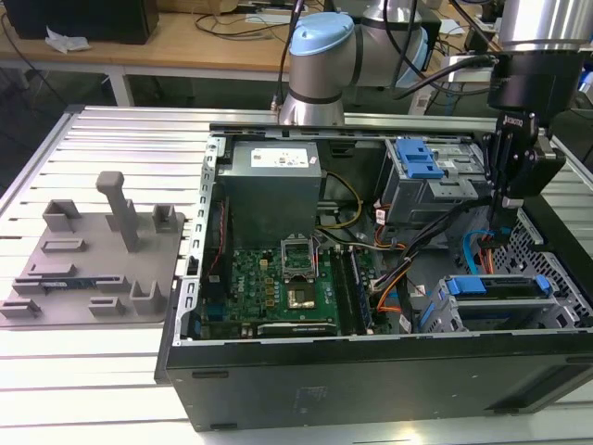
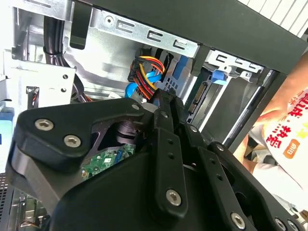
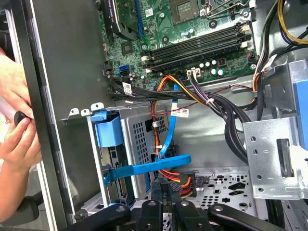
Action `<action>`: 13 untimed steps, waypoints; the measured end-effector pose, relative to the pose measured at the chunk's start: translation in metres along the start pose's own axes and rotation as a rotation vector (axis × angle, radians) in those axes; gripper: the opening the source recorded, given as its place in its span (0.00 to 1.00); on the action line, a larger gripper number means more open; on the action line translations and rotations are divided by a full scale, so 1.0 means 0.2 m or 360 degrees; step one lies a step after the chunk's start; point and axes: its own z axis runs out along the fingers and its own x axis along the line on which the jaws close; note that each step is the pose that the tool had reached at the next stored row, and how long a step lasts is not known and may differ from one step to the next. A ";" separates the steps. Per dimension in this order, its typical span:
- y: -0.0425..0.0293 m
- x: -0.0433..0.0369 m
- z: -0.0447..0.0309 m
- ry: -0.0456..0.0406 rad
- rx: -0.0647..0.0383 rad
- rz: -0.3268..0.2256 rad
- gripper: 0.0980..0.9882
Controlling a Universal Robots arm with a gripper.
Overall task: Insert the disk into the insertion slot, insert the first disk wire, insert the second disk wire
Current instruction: 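Insert the first disk wire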
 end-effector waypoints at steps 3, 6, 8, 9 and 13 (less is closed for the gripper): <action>-0.005 0.024 0.001 -0.0005 -0.0002 -0.0007 0.08; -0.008 0.041 -0.004 -0.0025 -0.0004 -0.0009 0.08; -0.010 0.057 -0.002 -0.0053 -0.0008 -0.0008 0.08; -0.012 0.067 0.001 -0.0067 -0.0011 -0.0008 0.08; -0.020 0.121 0.012 -0.0126 -0.0020 -0.0006 0.08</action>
